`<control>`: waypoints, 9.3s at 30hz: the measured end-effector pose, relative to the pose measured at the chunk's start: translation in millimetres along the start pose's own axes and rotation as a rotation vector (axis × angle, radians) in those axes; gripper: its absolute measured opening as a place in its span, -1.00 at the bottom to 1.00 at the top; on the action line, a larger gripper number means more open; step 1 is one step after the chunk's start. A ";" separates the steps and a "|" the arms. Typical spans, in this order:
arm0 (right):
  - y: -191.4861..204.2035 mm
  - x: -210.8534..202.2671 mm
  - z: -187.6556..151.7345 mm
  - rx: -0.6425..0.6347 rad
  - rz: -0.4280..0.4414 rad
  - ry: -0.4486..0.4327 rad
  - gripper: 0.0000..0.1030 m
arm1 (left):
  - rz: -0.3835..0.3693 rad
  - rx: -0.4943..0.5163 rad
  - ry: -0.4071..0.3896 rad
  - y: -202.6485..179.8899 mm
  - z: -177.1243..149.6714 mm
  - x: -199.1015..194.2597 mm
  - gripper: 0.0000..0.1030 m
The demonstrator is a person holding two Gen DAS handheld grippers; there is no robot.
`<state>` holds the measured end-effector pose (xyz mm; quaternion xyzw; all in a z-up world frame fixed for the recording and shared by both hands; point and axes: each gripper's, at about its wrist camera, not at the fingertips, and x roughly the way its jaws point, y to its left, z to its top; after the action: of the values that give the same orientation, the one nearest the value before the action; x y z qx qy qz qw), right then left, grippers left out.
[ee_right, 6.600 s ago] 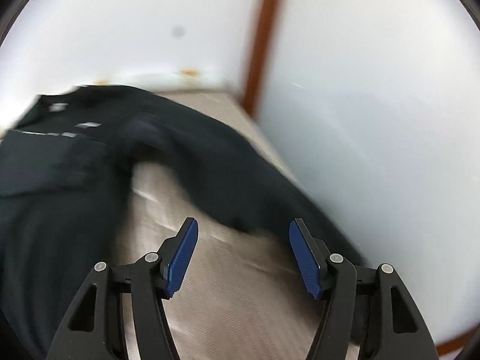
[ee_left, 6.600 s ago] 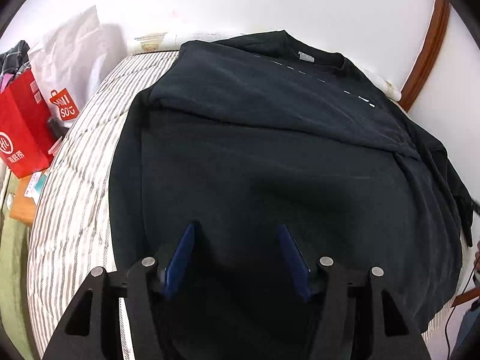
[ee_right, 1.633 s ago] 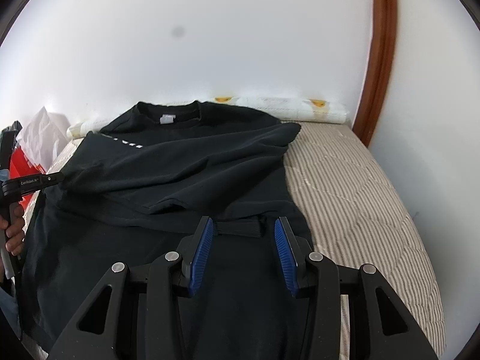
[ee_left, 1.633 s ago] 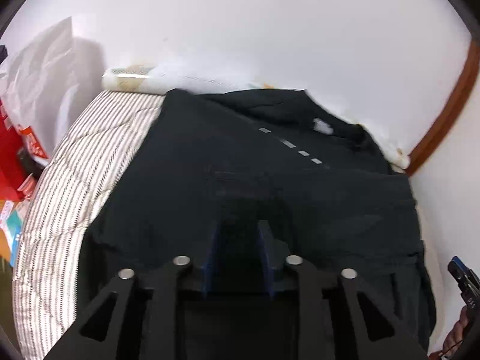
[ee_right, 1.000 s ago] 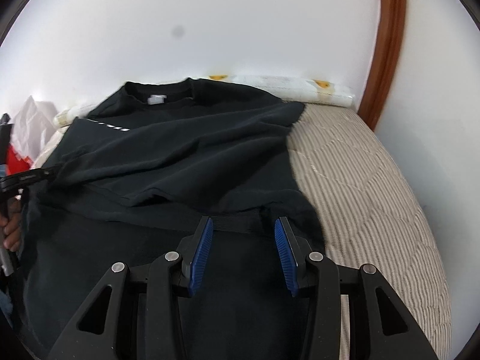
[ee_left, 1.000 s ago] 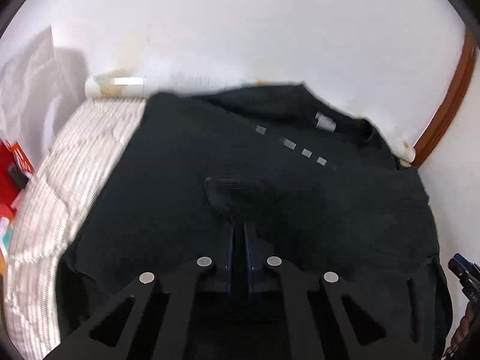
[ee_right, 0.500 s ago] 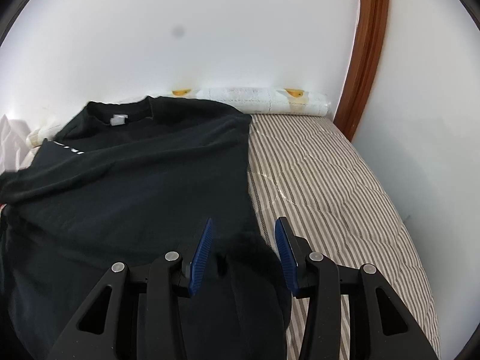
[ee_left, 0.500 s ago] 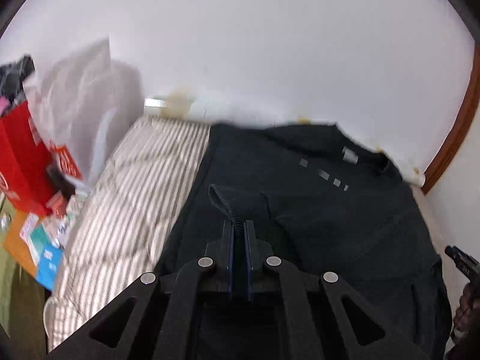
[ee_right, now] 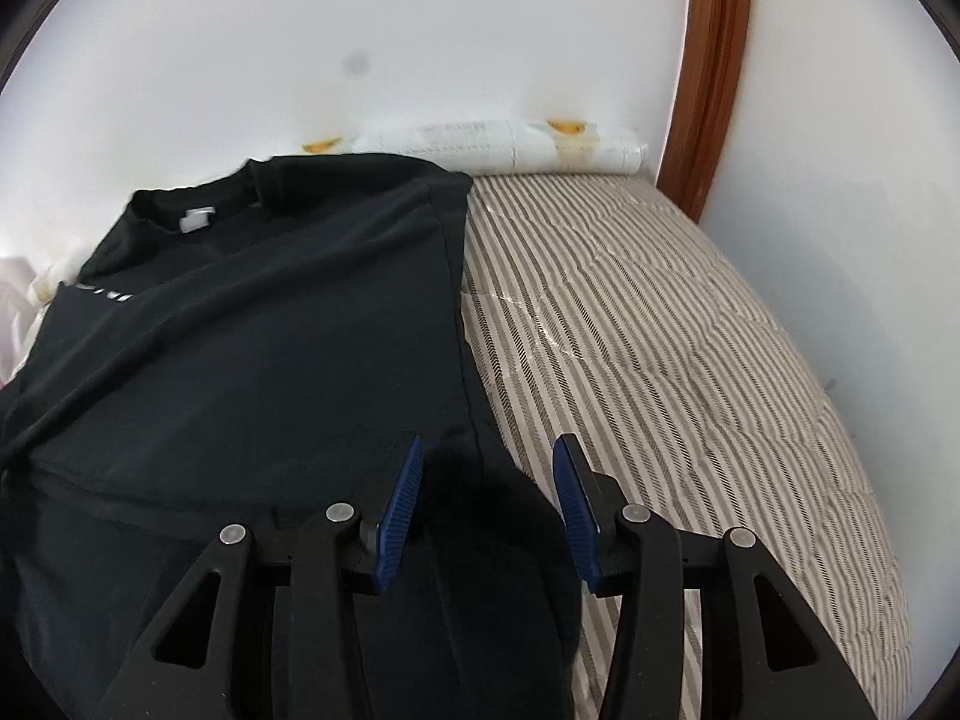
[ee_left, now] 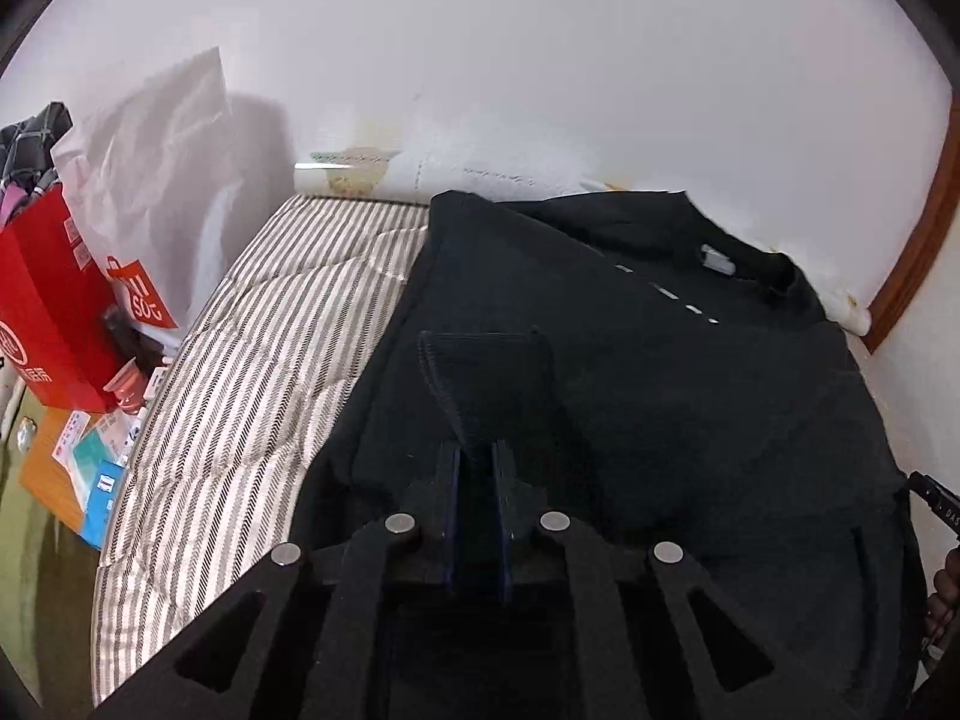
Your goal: Fold small clothes
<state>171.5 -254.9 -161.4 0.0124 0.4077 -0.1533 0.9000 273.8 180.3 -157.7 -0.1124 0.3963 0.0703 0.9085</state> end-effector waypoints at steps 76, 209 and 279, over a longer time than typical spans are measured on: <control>-54.9 -81.9 -170.6 0.026 0.220 0.041 -0.46 | -0.148 -0.089 0.079 44.0 -186.7 -121.2 -0.70; -91.9 -24.1 -33.7 0.069 0.149 0.016 -0.01 | -0.179 -0.128 0.094 45.9 -95.1 -75.2 -0.17; -55.4 -141.6 -93.9 -0.018 0.069 -0.068 -0.59 | -0.237 -0.052 0.057 42.9 -169.6 -145.5 -0.87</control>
<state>-0.8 -256.1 -114.0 0.0133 0.3774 -0.1191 0.9183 46.7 171.9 -169.1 -0.1841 0.4039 -0.0306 0.8956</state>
